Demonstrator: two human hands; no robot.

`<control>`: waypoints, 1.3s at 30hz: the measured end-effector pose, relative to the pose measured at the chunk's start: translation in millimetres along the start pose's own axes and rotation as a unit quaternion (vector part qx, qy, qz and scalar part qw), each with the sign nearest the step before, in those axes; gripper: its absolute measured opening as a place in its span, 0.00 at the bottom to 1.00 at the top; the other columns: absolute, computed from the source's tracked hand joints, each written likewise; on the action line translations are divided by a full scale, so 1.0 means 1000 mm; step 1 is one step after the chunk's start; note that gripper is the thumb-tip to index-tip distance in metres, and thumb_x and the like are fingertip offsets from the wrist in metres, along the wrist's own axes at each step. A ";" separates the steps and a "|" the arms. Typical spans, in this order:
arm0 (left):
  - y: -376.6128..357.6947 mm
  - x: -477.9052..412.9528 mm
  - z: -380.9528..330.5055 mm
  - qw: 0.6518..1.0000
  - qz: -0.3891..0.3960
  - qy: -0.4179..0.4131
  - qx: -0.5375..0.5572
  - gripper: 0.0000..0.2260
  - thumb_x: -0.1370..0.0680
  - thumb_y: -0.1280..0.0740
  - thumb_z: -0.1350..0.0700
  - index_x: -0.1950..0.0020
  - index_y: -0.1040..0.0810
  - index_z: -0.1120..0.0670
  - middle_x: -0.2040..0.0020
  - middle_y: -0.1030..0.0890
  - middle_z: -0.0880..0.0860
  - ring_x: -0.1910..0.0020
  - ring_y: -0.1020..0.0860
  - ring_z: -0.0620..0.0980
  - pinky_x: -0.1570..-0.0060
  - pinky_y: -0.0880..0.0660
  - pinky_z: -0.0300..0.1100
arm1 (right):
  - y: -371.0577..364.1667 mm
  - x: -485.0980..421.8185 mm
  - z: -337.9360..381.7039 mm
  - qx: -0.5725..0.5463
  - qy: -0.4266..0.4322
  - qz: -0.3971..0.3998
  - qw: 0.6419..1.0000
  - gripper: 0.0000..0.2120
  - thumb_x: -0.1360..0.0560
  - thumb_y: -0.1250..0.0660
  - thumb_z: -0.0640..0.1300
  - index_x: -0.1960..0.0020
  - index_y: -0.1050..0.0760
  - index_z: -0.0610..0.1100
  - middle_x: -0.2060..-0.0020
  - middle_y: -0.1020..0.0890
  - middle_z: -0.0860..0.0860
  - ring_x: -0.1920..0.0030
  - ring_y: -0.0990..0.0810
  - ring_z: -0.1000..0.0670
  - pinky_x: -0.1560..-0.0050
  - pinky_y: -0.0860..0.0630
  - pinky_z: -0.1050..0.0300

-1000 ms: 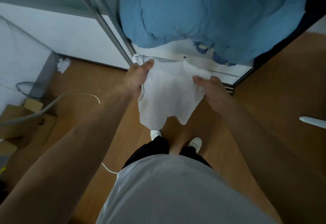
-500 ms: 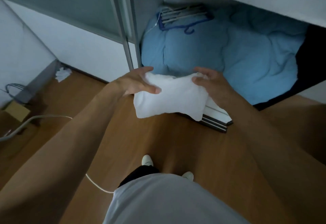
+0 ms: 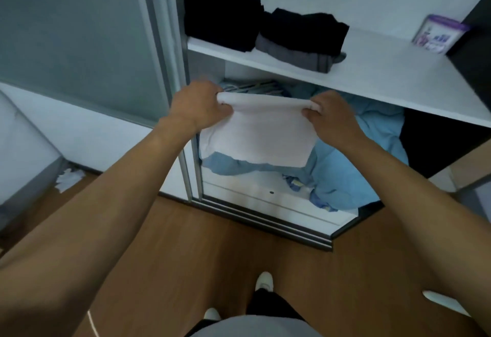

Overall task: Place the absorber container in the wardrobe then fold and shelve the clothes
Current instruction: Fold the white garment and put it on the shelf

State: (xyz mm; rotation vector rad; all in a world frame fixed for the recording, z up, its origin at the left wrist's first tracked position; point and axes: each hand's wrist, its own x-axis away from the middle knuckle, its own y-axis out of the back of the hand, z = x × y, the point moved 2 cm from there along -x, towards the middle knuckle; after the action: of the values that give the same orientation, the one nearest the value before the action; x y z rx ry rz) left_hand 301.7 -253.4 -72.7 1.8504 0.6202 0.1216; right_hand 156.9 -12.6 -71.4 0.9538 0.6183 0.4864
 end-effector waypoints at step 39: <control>-0.089 -0.378 -0.090 0.985 0.071 -0.046 0.152 0.17 0.17 0.44 0.50 0.37 0.25 0.60 0.37 0.23 0.61 0.38 0.25 0.60 0.36 0.29 0.55 | 0.010 -0.336 -0.102 0.043 -0.069 -0.119 0.990 0.22 0.19 0.45 0.50 0.26 0.32 0.50 0.23 0.36 0.47 0.23 0.40 0.45 0.26 0.47 0.35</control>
State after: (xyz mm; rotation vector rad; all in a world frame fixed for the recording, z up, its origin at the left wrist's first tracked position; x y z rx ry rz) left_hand -86.9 -334.0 -39.4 2.1841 0.4595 0.0359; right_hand -157.5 -158.3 -16.5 0.9712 0.6219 0.1810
